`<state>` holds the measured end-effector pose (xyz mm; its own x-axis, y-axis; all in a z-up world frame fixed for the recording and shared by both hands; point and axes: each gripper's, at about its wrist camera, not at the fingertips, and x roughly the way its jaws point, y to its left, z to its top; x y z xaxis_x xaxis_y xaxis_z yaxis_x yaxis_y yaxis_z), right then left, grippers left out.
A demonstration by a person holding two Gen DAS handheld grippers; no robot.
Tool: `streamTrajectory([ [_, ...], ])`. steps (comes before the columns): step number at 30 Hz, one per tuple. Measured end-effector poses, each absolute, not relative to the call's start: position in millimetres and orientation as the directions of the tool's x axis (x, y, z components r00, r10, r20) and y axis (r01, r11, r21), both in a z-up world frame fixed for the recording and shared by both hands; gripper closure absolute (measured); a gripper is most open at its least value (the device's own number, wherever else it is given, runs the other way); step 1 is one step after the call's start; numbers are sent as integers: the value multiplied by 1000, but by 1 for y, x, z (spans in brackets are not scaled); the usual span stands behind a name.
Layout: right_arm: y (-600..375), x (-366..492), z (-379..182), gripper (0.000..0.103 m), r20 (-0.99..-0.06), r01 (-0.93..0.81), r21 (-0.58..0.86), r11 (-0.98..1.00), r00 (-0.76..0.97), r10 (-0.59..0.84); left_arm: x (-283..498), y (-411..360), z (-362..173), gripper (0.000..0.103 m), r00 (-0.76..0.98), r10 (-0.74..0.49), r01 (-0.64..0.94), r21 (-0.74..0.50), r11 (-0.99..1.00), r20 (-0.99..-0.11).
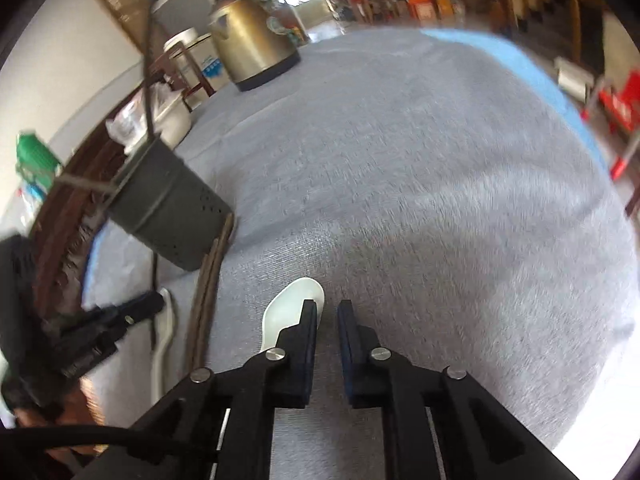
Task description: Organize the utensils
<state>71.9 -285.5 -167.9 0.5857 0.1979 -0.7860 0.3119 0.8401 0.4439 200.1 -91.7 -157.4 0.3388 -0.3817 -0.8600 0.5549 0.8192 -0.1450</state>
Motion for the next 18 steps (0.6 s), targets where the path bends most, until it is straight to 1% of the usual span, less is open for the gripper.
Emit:
streamTrajectory([
  [2, -290, 74, -169, 85, -778, 317, 483, 816, 582, 235, 199, -88, -156, 98, 332, -381, 562, -143, 815, -863],
  [4, -289, 75, -168, 80, -777, 315, 489, 813, 581, 242, 199, -88, -156, 97, 327, -381, 566, -143, 812, -865],
  [6, -284, 76, -165, 71, -778, 311, 485, 817, 580, 241, 200, -90, -157, 97, 318, -386, 569, -151, 808, -866],
  [7, -281, 79, -165, 69, -778, 310, 484, 818, 580, 241, 200, -89, -157, 97, 314, -390, 570, -156, 806, -866],
  [8, -279, 80, -165, 63, -776, 307, 484, 819, 582, 241, 200, -90, -158, 97, 310, -396, 572, -163, 804, -864],
  [9, -277, 81, -164, 51, -770, 299, 491, 818, 588, 247, 199, -91, -159, 97, 306, -405, 576, -171, 800, -862],
  [10, -274, 82, -162, 47, -762, 289, 497, 818, 597, 252, 199, -92, -159, 97, 303, -408, 577, -175, 798, -861],
  [11, -271, 85, -162, 46, -765, 292, 486, 823, 598, 240, 196, -94, -161, 97, 305, -410, 577, -176, 798, -859],
  [12, -265, 88, -161, 47, -773, 286, 452, 845, 598, 210, 196, -94, -162, 97, 308, -414, 577, -177, 797, -857],
  [13, -260, 91, -160, 50, -785, 281, 406, 870, 595, 174, 195, -94, -162, 98, 311, -418, 577, -180, 797, -854],
  [14, -254, 95, -161, 70, -801, 276, 354, 893, 582, 138, 194, -93, -162, 99, 317, -422, 576, -181, 797, -849],
  [15, -250, 95, -161, 83, -806, 270, 320, 908, 581, 112, 193, -92, -162, 100, 322, -425, 575, -182, 798, -846],
  [16, -246, 97, -161, 91, -810, 253, 289, 923, 578, 95, 192, -90, -161, 101, 328, -428, 574, -182, 799, -842],
  [17, -247, 96, -162, 96, -807, 250, 296, 922, 581, 101, 190, -86, -158, 102, 340, -430, 570, -181, 802, -836],
  [18, -248, 94, -161, 97, -797, 252, 311, 916, 594, 107, 190, -83, -156, 102, 351, -432, 565, -180, 805, -831],
])
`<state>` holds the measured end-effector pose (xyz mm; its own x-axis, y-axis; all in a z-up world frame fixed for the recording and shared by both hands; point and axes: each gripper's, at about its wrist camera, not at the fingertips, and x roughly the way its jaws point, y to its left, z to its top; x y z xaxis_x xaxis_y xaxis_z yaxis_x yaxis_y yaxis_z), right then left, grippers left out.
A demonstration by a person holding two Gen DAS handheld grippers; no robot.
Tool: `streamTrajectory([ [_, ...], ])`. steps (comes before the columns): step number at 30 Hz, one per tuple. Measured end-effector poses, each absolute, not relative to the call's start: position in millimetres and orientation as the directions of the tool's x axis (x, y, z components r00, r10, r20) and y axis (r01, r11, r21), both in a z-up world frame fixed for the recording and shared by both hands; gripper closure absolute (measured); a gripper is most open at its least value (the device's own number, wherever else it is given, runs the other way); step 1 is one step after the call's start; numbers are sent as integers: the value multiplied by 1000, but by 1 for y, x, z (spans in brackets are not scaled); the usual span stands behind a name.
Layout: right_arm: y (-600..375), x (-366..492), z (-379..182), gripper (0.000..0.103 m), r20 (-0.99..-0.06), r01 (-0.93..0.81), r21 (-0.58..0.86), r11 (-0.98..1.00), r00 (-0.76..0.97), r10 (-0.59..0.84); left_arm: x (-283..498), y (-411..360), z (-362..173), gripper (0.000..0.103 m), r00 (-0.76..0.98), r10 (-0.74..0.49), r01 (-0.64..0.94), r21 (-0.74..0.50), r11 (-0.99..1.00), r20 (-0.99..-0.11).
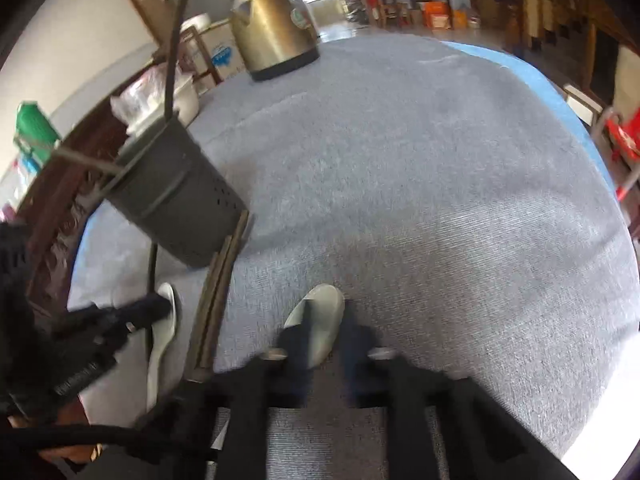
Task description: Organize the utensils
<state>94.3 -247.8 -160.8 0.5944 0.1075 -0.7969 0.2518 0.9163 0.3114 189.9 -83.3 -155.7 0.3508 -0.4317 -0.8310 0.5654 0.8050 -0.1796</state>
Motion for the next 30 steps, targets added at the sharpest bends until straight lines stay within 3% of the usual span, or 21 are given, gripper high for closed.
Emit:
streamTrajectory([
  [10, -248, 76, -130, 99, -687, 212, 332, 919, 722, 82, 192, -54, -135, 101, 379, -485, 561, -221, 798, -788],
  [11, -249, 76, -130, 100, -688, 214, 334, 918, 721, 83, 191, -54, -138, 98, 361, -490, 568, -230, 791, -793],
  [13, -249, 77, -133, 99, -694, 220, 342, 913, 715, 88, 187, -58, -140, 80, 351, -482, 579, -219, 786, -803],
  [15, -250, 76, -134, 99, -698, 225, 352, 909, 709, 95, 182, -65, -141, 75, 360, -469, 596, -188, 781, -806],
  [27, -257, 73, -144, 99, -708, 240, 392, 888, 695, 124, 186, -88, -166, 75, 256, -465, 617, -227, 754, -848],
  [30, -256, 75, -147, 99, -711, 237, 394, 888, 691, 131, 187, -86, -168, 89, 252, -465, 613, -232, 755, -848],
])
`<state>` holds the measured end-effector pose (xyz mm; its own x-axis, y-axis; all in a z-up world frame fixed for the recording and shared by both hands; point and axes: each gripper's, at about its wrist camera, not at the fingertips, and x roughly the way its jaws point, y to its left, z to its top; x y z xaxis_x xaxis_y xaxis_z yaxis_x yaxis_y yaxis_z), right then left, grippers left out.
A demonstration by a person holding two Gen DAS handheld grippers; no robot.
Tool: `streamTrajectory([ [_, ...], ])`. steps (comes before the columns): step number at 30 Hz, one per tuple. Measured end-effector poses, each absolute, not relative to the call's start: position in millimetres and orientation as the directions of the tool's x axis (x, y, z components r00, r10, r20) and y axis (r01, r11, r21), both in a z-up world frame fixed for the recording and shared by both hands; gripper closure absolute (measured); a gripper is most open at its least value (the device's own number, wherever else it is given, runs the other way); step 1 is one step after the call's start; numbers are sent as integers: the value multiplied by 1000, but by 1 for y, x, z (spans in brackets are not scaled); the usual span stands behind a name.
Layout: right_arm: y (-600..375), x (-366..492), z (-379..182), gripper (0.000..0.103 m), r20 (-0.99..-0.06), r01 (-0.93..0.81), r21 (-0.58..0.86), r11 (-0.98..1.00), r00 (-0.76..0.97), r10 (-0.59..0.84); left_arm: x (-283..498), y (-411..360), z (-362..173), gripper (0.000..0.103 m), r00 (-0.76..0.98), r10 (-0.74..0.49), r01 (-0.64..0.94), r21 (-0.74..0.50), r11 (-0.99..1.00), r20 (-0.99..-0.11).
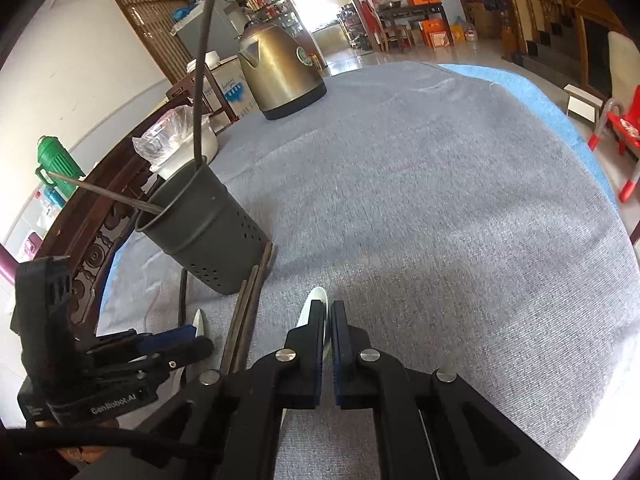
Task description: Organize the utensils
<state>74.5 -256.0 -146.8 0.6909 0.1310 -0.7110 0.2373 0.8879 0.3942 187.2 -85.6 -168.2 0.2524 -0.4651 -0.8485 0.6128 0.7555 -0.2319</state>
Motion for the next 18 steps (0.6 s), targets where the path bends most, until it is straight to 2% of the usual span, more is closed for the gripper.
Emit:
streamTrajectory([
  [4, -253, 74, -145, 99, -702, 222, 387, 895, 700, 130, 185, -82, -167, 97, 266, -478, 618, -233, 751, -837],
  [11, -251, 74, -144, 99, -702, 214, 386, 897, 700, 134, 175, -57, -146, 97, 337, -478, 619, -192, 762, -811],
  [12, -251, 74, -145, 99, -703, 214, 387, 897, 698, 137, 175, -56, -144, 92, 347, -468, 617, -178, 767, -813],
  [14, -250, 74, -146, 99, -705, 212, 386, 898, 695, 139, 177, -53, -143, 74, 355, -450, 610, -161, 776, -820],
  [15, -249, 74, -146, 99, -705, 211, 386, 898, 695, 140, 178, -52, -144, 56, 355, -441, 604, -158, 781, -824],
  [16, -248, 75, -146, 99, -705, 209, 386, 899, 695, 141, 179, -50, -146, 51, 357, -436, 595, -159, 788, -826],
  [18, -247, 75, -147, 99, -706, 206, 386, 899, 693, 145, 181, -48, -147, 51, 351, -438, 588, -169, 791, -827],
])
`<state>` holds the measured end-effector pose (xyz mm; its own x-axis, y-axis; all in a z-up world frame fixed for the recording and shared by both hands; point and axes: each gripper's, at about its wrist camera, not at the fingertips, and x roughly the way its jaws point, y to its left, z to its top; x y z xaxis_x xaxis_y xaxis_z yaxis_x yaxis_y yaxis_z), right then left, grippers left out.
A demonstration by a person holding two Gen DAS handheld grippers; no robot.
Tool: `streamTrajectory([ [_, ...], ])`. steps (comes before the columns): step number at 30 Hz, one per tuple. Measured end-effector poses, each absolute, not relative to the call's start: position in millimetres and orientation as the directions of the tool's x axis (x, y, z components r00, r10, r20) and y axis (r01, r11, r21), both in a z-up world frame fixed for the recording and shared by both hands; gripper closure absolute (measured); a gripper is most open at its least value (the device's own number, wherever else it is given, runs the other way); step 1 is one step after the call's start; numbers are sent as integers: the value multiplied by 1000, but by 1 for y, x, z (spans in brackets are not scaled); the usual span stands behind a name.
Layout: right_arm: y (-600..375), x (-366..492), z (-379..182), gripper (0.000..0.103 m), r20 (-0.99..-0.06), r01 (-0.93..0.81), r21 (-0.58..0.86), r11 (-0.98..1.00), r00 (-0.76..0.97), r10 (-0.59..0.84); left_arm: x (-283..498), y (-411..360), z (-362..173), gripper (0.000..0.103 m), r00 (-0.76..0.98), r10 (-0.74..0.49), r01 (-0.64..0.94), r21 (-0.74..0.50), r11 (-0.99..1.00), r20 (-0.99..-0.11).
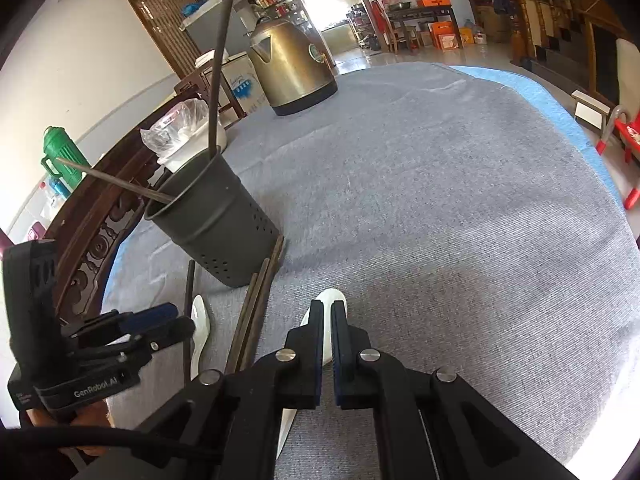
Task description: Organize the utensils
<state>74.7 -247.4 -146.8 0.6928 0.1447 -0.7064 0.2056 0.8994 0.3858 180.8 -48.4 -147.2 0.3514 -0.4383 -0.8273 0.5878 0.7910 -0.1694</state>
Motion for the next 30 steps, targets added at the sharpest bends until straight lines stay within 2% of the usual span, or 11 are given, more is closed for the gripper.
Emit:
streamTrajectory([
  [8, -264, 78, -156, 97, -737, 256, 466, 847, 642, 212, 180, -63, -152, 52, 348, -433, 625, -139, 769, -832],
  [11, -272, 81, -161, 95, -758, 288, 489, 823, 608, 237, 176, -68, -154, 57, 342, -437, 646, -130, 753, -832],
  [12, -273, 82, -161, 90, -761, 289, 492, 821, 600, 246, 176, -69, -155, 62, 337, -437, 650, -130, 749, -834],
  [16, -266, 84, -161, 69, -764, 279, 495, 823, 591, 258, 177, -67, -157, 63, 322, -446, 648, -149, 747, -835],
  [17, -264, 86, -160, 60, -768, 277, 484, 830, 589, 251, 178, -67, -158, 63, 319, -446, 645, -153, 749, -836],
  [18, -260, 88, -159, 46, -780, 281, 459, 843, 581, 231, 178, -65, -157, 63, 321, -444, 642, -153, 751, -837],
  [19, -258, 90, -160, 43, -787, 286, 446, 848, 577, 219, 183, -63, -158, 63, 325, -443, 640, -150, 754, -836],
  [23, -246, 103, -160, 47, -817, 285, 370, 884, 552, 165, 191, -67, -156, 63, 324, -439, 642, -146, 753, -838],
  [26, -229, 115, -160, 65, -855, 266, 230, 936, 515, 64, 188, -73, -157, 63, 325, -435, 648, -137, 749, -840],
  [28, -218, 117, -160, 70, -868, 238, 143, 961, 496, 6, 183, -74, -155, 63, 329, -432, 652, -129, 747, -840],
  [30, -216, 117, -161, 84, -871, 221, 96, 971, 490, -25, 182, -74, -152, 63, 334, -434, 646, -131, 752, -837],
])
